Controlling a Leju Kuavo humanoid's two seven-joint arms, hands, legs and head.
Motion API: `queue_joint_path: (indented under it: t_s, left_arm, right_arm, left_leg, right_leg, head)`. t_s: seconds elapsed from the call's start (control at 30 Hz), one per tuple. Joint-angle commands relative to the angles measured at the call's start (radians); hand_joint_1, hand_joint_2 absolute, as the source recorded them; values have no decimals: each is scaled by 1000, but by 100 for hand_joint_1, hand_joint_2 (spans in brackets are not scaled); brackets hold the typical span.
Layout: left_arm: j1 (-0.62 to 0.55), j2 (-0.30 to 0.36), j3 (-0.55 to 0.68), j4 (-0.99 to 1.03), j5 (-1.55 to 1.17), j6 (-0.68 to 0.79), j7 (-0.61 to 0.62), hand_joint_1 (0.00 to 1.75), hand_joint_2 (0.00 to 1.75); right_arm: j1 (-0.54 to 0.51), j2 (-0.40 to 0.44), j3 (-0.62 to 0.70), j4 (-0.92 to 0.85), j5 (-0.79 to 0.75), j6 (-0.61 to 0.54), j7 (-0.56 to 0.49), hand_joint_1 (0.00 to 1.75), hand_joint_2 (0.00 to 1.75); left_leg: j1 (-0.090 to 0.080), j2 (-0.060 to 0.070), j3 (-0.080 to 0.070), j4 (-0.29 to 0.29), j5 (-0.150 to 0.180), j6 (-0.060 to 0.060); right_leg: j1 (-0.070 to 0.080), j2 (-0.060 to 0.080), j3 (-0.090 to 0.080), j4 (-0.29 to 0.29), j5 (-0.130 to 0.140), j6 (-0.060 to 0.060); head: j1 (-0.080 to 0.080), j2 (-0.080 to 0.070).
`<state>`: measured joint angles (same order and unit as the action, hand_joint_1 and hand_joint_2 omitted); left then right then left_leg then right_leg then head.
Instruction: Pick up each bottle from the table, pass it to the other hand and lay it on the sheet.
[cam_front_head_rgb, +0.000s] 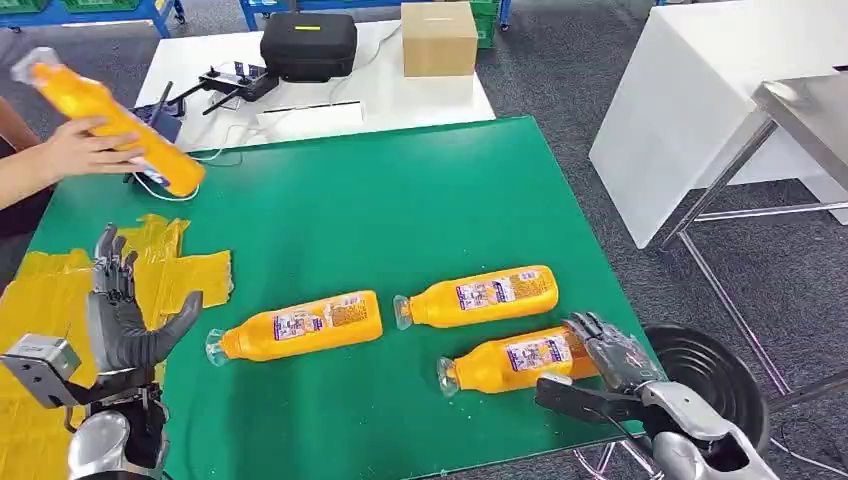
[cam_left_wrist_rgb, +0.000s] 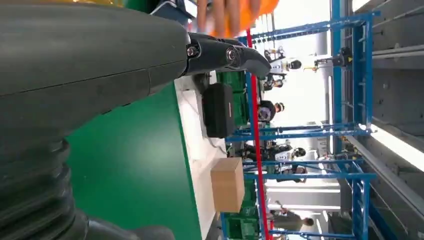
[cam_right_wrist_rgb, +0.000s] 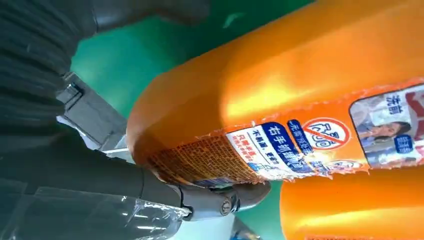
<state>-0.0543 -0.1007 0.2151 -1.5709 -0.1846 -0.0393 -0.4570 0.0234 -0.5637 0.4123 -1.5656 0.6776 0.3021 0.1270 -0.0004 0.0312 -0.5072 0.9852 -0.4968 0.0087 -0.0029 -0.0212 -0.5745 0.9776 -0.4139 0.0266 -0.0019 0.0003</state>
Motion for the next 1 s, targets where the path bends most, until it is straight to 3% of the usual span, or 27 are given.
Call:
queue_joint_path:
  t_s: [0.03,0.8,0.9,0.97,1.0]
  left_arm:
    - [-55,30,-50,103,16,6,10,0,175]
    - [-53,39,-79,102,45,10,22,0,175]
    - [-27,46,-69,84,147,-64,58,0,175]
    - [33,58,-43,45,325,-201,104,0,175]
    - [76,54,-26,5,331,-208,96,0,175]
  right_arm:
    - [32,-125,136,26,-64,50,18,175,175]
    - [13,-118,200,87,-88,36,44,175,175]
    - [21,-43,146,95,-114,-57,37,175,175]
    - [31,111,31,63,-179,-208,-79,175,175]
    - [26,181,-14,30,-223,-217,-101,175,175]
  left_leg:
    - [1,-5,2,-1,0,0]
    - [2,-7,4,-2,1,-1]
    - [2,-6,6,-3,1,-1]
    - [2,-1,7,-2,0,-1]
    - [3,0,8,-5,1,-2]
  right_leg:
    - [0,-2,3,-1,0,0]
    - [1,-3,7,-4,1,0]
    - [2,-2,8,-5,1,0]
    - [2,1,8,-3,1,-1]
    - [2,4,9,-6,2,-1]
  head:
    - [-1,0]
    - [0,0]
    - [0,0]
    - [0,0]
    - [0,0]
